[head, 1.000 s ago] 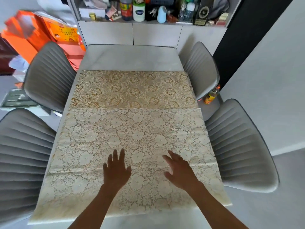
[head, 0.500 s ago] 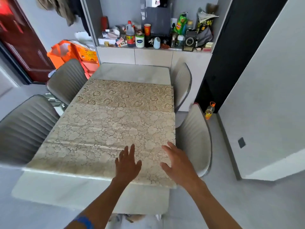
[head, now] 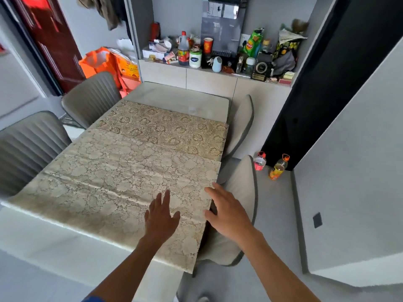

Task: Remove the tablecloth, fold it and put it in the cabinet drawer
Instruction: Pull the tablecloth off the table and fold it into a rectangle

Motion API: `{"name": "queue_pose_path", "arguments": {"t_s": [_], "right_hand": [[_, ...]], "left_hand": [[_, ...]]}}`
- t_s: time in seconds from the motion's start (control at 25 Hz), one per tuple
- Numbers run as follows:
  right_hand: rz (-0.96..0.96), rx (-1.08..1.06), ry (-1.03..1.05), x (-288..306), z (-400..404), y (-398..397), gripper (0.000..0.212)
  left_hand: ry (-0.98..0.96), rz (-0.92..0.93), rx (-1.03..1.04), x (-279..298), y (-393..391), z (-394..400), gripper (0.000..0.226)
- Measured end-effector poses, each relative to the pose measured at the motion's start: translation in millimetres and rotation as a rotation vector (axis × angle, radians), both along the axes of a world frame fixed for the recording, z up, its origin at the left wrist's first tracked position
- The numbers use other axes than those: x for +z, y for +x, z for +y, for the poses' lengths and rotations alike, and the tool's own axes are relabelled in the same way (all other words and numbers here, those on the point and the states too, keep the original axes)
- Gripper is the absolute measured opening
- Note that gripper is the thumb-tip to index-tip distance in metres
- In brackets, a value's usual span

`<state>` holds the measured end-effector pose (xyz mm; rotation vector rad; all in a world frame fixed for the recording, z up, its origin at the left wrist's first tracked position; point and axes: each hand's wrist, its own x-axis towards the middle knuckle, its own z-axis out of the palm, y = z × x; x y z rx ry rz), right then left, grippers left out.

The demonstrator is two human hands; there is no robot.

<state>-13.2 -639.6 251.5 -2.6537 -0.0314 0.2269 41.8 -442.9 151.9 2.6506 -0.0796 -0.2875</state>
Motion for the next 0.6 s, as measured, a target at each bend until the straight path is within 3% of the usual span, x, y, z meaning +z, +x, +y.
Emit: {"name": "queue_pose_path", "arguments": {"t_s": [0.36,0.52,0.6], "right_hand": [[0.115,0.241,-0.074,-15,-49,164,0.055],[0.205,0.373,-0.143,-37,-36,231,0.056],[0.143,0.367,-0.23,-54,-31,265,0.05]], "left_hand": [[-0.096,0.127,0.289,-11,101,-41,0.084],[-0.023,0.259,0.386,-23,125,-33,0.082],[0.024,0.308,0.371,-32,144,-37,0.077]]}}
